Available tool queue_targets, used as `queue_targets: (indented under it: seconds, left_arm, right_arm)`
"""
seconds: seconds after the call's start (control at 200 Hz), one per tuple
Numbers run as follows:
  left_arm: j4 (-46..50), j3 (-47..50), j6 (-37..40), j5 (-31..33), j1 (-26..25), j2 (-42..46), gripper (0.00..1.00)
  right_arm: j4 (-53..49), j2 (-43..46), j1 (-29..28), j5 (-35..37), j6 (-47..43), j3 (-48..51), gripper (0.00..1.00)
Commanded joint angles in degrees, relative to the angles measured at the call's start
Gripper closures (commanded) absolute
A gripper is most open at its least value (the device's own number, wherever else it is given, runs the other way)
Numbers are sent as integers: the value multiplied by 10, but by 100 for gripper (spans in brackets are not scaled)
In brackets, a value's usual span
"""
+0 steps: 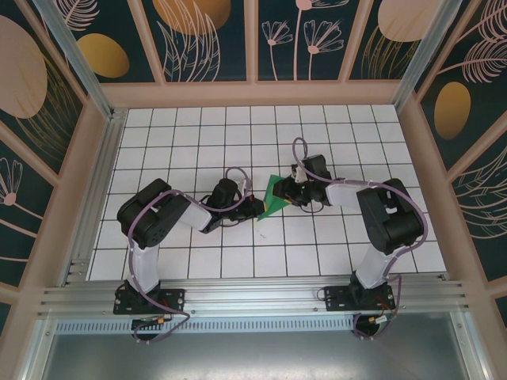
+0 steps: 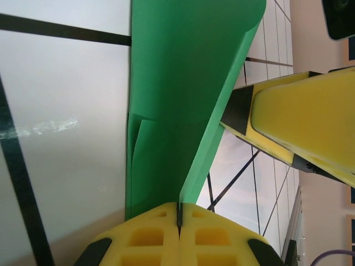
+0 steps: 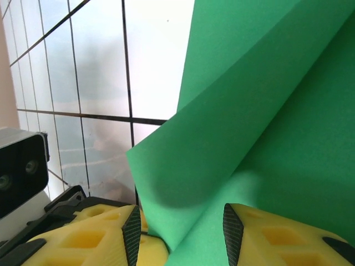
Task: Fold a paper plane with a square sheet of paper (pick it up from the middle)
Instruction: Fourth fold the wing at the center of the table.
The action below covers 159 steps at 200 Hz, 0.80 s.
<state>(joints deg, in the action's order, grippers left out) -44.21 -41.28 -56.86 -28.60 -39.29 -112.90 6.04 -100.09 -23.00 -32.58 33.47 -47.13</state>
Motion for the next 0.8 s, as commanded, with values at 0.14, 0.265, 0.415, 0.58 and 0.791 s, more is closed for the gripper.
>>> queue_targets:
  seconds: [0.14,0.265,0.415,0.58,0.791]
  left_arm:
    - [3,10,-29,-6,6,-19,100]
    - [3,11,-29,-6,6,-16,100]
    - [11,9,-28,-5,7,-6,98]
    - [45,3,-15,11,8,30,78]
    - [115,-13,6,41,8,81,66]
  right_arm:
    - [-27,-31,-11,27,-13,-36,57]
    - [-58,-45,-18,53,-15,-50,60]
    - [-89,-60,-29,94,-13,-59,61]
    - [-105,-75,-32,118,-3,-61,61]
    - [-132,-88,-34,149,-1,-67,59]
